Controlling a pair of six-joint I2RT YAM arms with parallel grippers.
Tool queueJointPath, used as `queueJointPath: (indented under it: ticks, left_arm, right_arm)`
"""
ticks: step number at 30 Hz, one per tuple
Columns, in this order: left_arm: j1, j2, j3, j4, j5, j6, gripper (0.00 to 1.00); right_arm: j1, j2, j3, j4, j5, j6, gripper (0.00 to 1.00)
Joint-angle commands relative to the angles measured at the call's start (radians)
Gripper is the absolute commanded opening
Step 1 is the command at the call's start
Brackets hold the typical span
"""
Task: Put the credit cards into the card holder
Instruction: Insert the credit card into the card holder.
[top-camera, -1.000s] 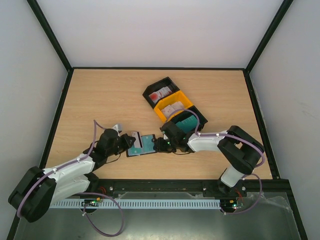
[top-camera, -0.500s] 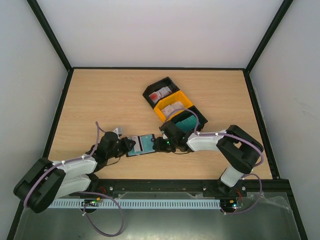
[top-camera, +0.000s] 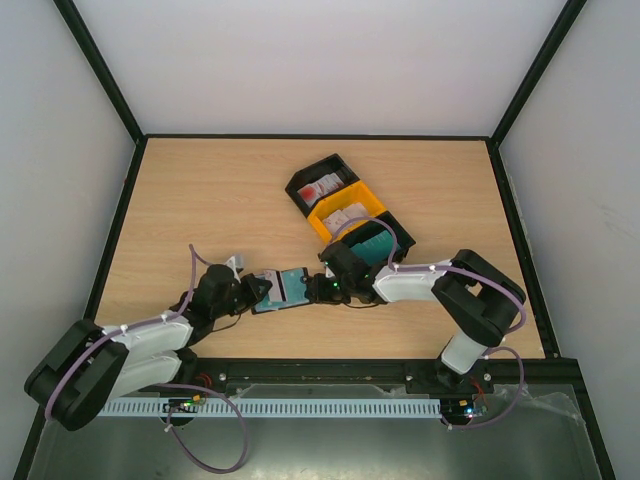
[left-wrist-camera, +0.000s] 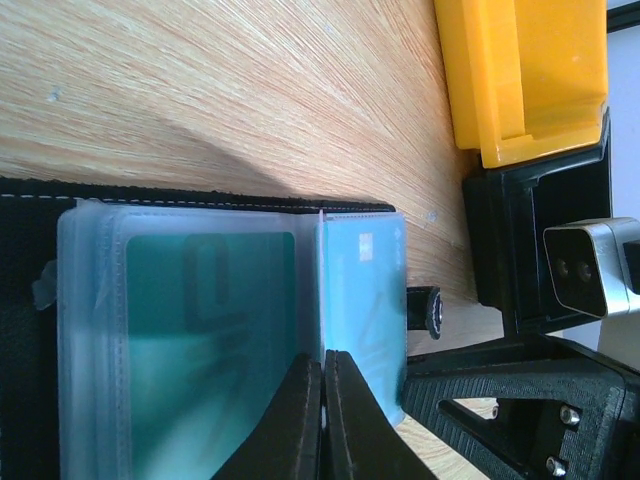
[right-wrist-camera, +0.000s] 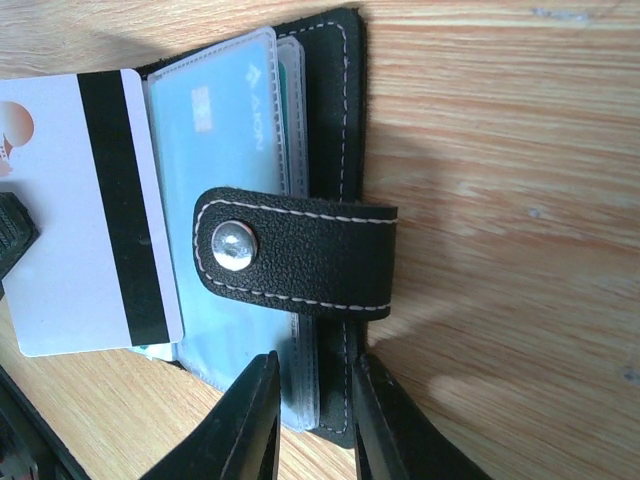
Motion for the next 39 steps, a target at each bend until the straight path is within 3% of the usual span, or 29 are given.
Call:
queueJointPath:
  ticks: [1,17,29,39]
  left_arm:
    - [-0.003,0.004,-0.011,0.027,0.006,-0.002,0.03]
    - [-0.003,0.107,-0.031,0.026,0.036,-0.050,0.03]
    - [0.020,0.037,-0.018,-0.138,-0.011,-0.002,0.03]
    - [0.021,0.142,-0.015,-0.029,0.033,0.005,0.03]
  right_arm:
    - [0.008,0.043,-0.015,-0.046,0.038,0.005,0.22]
    - [0.008,0.050,-0.022,-0.034,0.039,0.015,0.21]
    - [0.008,0.052,-0.018,-0.031,0.039,0.011,0.21]
    - [0.009,0.050,-0.023,-0.024,0.032,0.010,0.21]
